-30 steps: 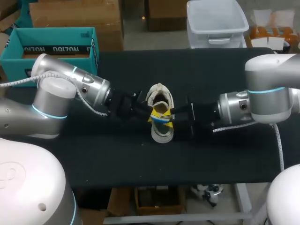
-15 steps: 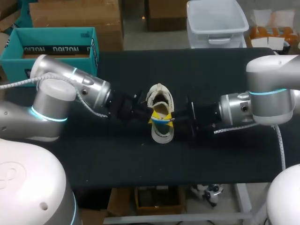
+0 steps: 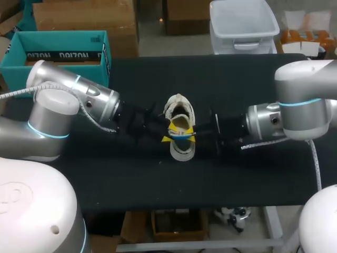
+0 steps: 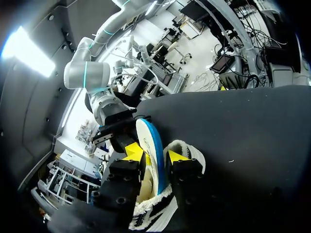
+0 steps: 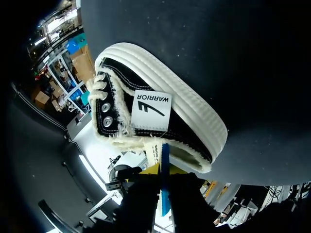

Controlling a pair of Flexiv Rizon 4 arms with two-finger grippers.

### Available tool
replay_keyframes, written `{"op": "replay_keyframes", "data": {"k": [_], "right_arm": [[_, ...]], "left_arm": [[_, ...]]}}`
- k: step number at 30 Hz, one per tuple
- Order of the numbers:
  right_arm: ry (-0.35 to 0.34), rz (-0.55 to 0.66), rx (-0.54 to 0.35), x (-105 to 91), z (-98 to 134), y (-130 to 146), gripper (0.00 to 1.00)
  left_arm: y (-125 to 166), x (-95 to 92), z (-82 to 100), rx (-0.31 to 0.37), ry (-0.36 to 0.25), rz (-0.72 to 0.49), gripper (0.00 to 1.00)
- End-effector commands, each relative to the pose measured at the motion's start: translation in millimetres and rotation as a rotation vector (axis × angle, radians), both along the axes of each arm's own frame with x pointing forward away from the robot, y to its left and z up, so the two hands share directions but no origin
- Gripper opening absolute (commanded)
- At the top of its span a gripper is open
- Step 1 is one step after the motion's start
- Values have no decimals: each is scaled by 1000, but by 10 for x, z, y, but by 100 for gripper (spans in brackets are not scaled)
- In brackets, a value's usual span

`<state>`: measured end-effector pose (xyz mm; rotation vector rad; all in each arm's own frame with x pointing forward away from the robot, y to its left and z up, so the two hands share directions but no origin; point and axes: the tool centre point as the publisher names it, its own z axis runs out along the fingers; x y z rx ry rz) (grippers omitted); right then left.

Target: Open the shoe tongue, take the insole out of the shoe, put the insole back into the shoe, and pack the shoe into the shoebox

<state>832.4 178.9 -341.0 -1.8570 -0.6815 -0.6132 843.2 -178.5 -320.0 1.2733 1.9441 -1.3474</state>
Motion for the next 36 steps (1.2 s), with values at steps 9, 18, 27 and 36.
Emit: {"op": "replay_keyframes", "data": {"k": [9, 18, 27, 36], "right_arm": [[-7, 19, -13, 115, -47, -12, 0], [0, 36, -22, 273, -142, -31, 0], [14, 32, -32, 252, -164, -32, 35], [32, -1, -75, -10, -33, -43, 46]], "left_arm": [[-54, 96, -118, 21, 18, 18, 0], [-114, 192, -240, 65, 35, 48, 0], [-124, 228, -320, 80, 61, 57, 0], [-89, 183, -278, 63, 55, 56, 0]]}}
